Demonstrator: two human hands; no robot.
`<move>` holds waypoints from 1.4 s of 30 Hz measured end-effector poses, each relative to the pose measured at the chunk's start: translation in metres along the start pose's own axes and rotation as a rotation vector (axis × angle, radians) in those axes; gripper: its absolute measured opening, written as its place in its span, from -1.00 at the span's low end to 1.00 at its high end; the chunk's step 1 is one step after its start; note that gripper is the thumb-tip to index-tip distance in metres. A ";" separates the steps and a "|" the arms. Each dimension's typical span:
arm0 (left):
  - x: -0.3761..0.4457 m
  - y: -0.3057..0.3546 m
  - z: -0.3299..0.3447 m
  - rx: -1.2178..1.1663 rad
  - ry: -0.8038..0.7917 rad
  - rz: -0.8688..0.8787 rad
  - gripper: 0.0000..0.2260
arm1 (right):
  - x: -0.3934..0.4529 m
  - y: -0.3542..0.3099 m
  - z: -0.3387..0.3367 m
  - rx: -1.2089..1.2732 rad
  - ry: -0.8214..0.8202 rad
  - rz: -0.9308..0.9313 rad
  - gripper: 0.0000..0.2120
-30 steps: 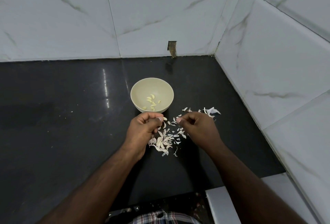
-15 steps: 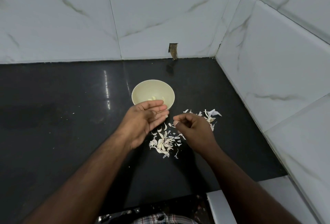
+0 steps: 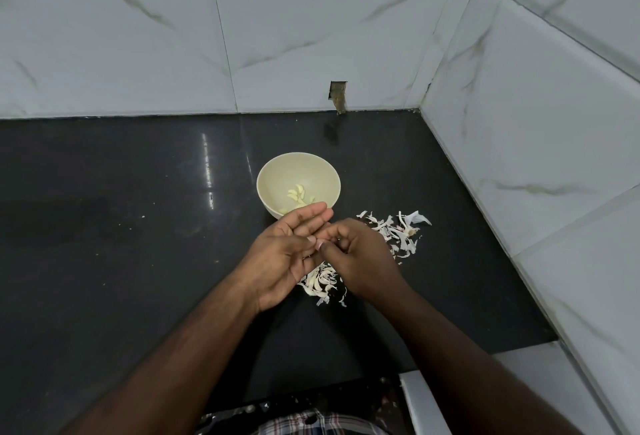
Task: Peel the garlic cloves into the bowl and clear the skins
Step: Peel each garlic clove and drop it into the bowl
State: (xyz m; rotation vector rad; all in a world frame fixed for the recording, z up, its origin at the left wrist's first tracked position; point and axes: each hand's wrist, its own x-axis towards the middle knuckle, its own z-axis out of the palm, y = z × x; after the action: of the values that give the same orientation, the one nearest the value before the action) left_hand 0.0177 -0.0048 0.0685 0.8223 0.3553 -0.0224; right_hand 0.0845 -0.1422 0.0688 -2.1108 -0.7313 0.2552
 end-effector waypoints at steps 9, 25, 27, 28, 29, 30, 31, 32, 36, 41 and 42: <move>0.002 0.000 -0.002 0.015 -0.013 -0.014 -0.47 | -0.002 0.001 0.001 -0.031 -0.017 -0.028 -0.96; 0.000 0.004 -0.012 0.327 0.066 0.000 -0.85 | 0.002 0.001 -0.009 0.428 -0.202 0.152 -0.88; -0.001 0.005 -0.011 0.325 0.037 0.004 -0.84 | 0.003 0.001 -0.010 0.547 -0.231 0.180 -0.91; -0.001 0.005 -0.011 0.319 0.027 0.005 -0.85 | 0.004 0.002 -0.011 0.574 -0.235 0.190 -0.93; -0.001 0.006 -0.011 0.310 0.023 0.007 -0.87 | 0.005 0.002 -0.011 0.574 -0.233 0.193 -0.94; -0.001 0.006 -0.010 0.301 0.026 0.007 -0.88 | 0.006 0.003 -0.012 0.551 -0.224 0.188 -0.94; -0.001 0.007 -0.010 0.296 0.034 0.005 -0.89 | 0.007 0.004 -0.012 0.519 -0.209 0.179 -0.93; -0.001 0.007 -0.010 0.293 0.044 0.003 -0.89 | 0.007 0.005 -0.013 0.491 -0.194 0.173 -0.92; 0.001 0.006 -0.010 0.310 0.075 -0.006 -0.91 | 0.006 0.008 -0.012 0.393 -0.148 0.163 -0.89; 0.001 0.004 -0.008 0.366 0.087 0.015 -0.94 | 0.005 0.005 -0.010 0.317 -0.148 0.149 -0.85; 0.002 0.003 -0.008 0.371 0.092 0.021 -0.93 | 0.005 0.004 -0.010 0.320 -0.150 0.148 -0.86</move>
State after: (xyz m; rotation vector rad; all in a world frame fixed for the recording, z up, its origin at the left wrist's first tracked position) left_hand 0.0174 0.0034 0.0655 1.1966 0.4358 -0.0313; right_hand 0.0945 -0.1482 0.0720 -1.8543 -0.5767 0.5782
